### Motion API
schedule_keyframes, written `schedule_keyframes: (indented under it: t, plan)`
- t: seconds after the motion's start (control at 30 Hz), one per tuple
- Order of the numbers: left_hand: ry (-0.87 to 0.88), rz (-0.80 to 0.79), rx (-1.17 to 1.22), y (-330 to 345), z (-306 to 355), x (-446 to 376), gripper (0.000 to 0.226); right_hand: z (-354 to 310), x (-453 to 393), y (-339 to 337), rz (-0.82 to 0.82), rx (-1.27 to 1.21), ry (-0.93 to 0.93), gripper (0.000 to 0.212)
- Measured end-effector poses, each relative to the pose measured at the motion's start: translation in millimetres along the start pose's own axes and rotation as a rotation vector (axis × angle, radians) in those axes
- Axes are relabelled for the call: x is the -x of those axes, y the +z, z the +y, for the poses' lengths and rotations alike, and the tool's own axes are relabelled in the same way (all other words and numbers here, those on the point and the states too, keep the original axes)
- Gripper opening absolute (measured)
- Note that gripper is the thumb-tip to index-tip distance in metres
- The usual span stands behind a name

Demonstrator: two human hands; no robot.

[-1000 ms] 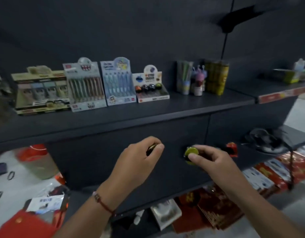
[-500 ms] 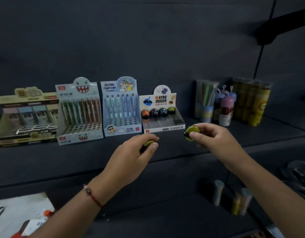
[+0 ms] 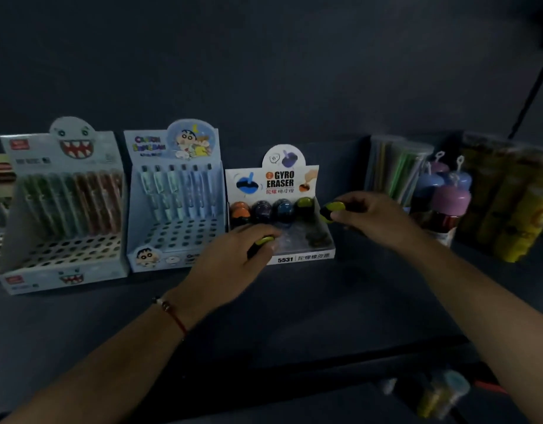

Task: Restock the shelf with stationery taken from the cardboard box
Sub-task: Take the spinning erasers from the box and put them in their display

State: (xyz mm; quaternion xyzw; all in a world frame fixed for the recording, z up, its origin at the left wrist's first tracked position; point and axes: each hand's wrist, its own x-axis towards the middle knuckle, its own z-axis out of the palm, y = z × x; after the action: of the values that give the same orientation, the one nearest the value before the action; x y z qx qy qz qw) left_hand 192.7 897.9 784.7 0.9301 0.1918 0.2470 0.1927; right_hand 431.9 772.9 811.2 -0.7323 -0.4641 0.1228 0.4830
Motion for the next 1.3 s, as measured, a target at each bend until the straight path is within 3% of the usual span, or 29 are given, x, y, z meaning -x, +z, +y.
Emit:
schedule_keyframes:
  t: [0.3, 0.93, 1.03, 1.1, 1.2, 1.3]
  plan:
    - [-0.117, 0.11, 0.336, -0.4, -17.7, -0.5, 0.019, 11.6, -22.9, 4.5, -0.207, 0.144, -0.063, 0.019]
    - [-0.198, 0.139, 0.558, -8.8, -7.5, 3.4, 0.019, 2.1, -29.1, 15.8, -0.341, 0.681, -0.161, 0.031]
    - [-0.285, 0.119, 0.735, -12.6, -3.3, 2.2, 0.024, 5.8, -24.0, 16.1, -0.335, 0.632, -0.096, 0.039]
    - [-0.348, 0.091, 0.957, -16.0, -1.1, 0.4, 0.032, 4.4, -11.4, 19.7, -0.229, 0.527, -0.074, 0.054]
    - [-0.369, 0.012, 1.21, -17.6, 1.1, -0.1, 0.041, -12.3, 23.2, 34.1, 0.023, 0.156, -0.082, 0.048]
    - [-0.3, -0.075, 1.146, -11.8, 5.2, 3.6, 0.04, -40.2, 57.7, 54.7, -0.041, -0.214, -0.031, 0.042]
